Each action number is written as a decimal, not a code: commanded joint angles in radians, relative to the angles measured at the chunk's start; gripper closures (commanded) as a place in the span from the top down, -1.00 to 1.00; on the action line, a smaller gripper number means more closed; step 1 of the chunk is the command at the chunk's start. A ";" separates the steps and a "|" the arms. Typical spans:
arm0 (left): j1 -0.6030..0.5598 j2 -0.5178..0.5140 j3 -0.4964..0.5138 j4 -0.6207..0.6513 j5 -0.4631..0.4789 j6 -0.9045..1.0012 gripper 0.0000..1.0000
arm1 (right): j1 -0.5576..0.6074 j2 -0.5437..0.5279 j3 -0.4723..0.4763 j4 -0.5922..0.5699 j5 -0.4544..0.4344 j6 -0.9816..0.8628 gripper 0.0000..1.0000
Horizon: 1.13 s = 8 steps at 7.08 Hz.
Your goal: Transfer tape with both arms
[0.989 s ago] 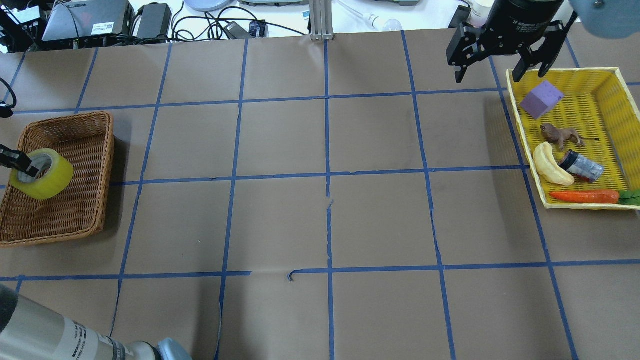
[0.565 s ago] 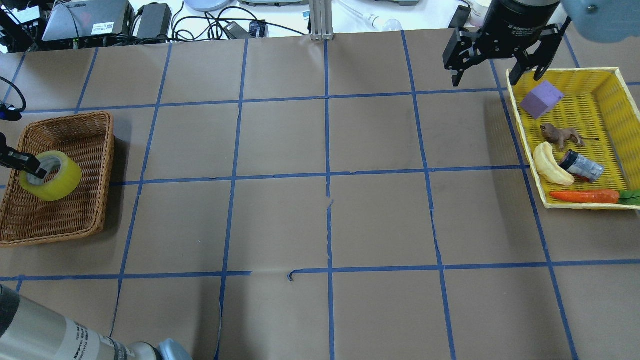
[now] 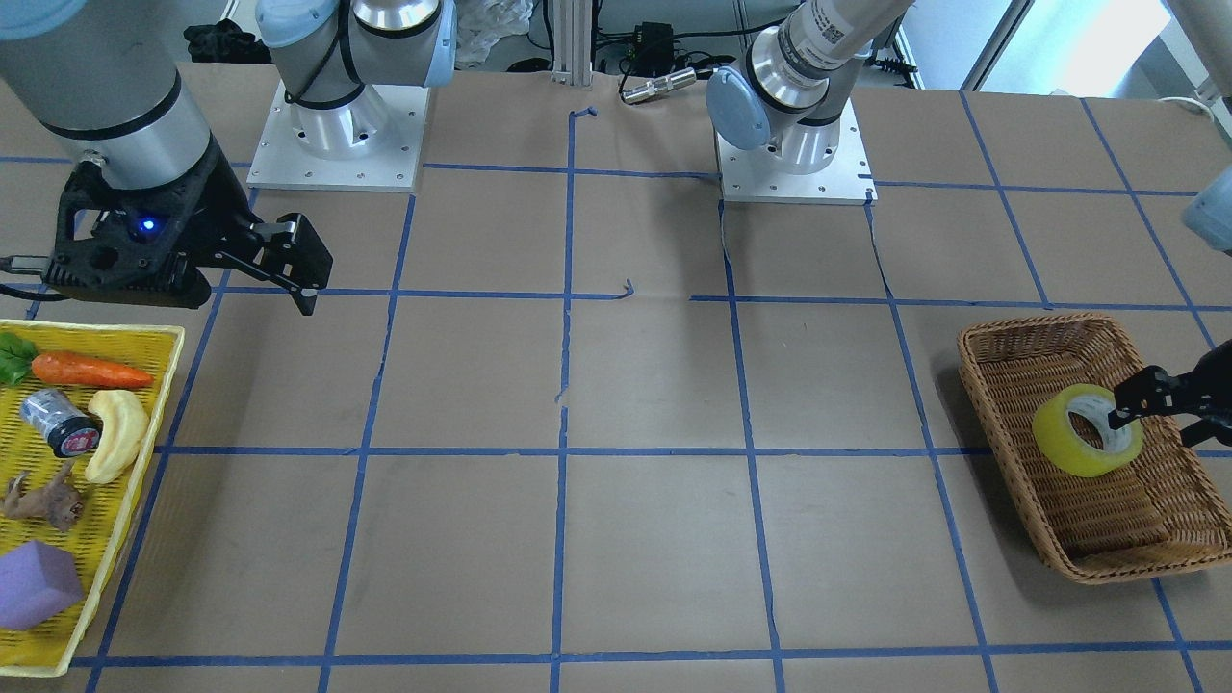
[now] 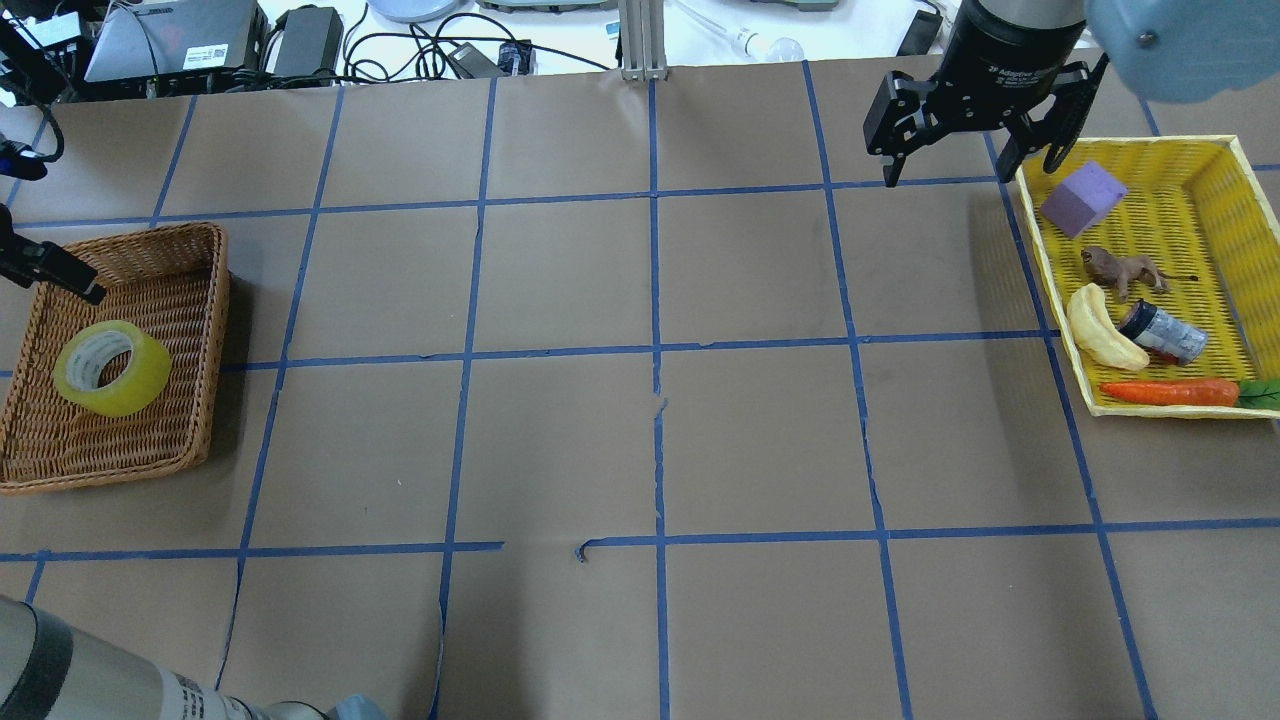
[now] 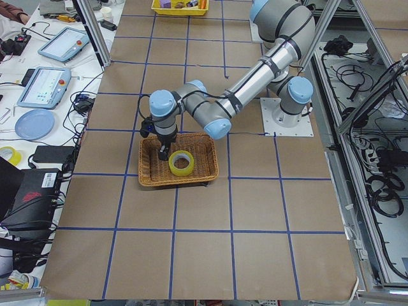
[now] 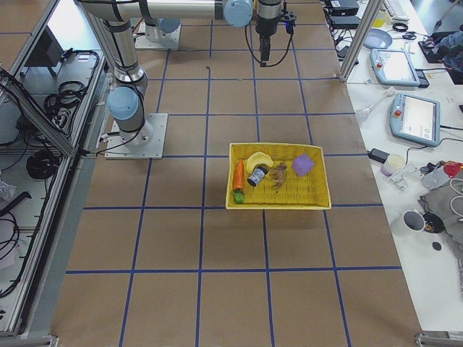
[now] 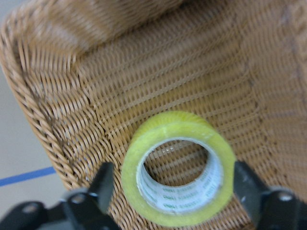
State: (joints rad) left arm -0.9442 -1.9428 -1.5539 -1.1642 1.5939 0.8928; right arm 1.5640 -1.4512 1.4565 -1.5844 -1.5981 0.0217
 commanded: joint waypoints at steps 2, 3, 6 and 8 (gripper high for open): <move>-0.143 0.160 0.034 -0.229 0.009 -0.248 1.00 | 0.001 0.002 0.002 -0.035 -0.002 0.001 1.00; -0.219 0.215 0.032 -0.326 -0.012 -0.376 1.00 | 0.001 0.003 0.002 -0.037 0.000 0.003 1.00; -0.584 0.295 0.026 -0.390 -0.018 -0.804 1.00 | 0.002 0.000 0.004 -0.037 0.000 0.003 1.00; -0.715 0.285 0.028 -0.333 -0.015 -0.917 1.00 | 0.001 0.002 0.004 -0.037 -0.002 0.003 1.00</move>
State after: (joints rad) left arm -1.5863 -1.6555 -1.5246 -1.5299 1.5797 0.0485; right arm 1.5651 -1.4503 1.4597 -1.6214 -1.5995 0.0245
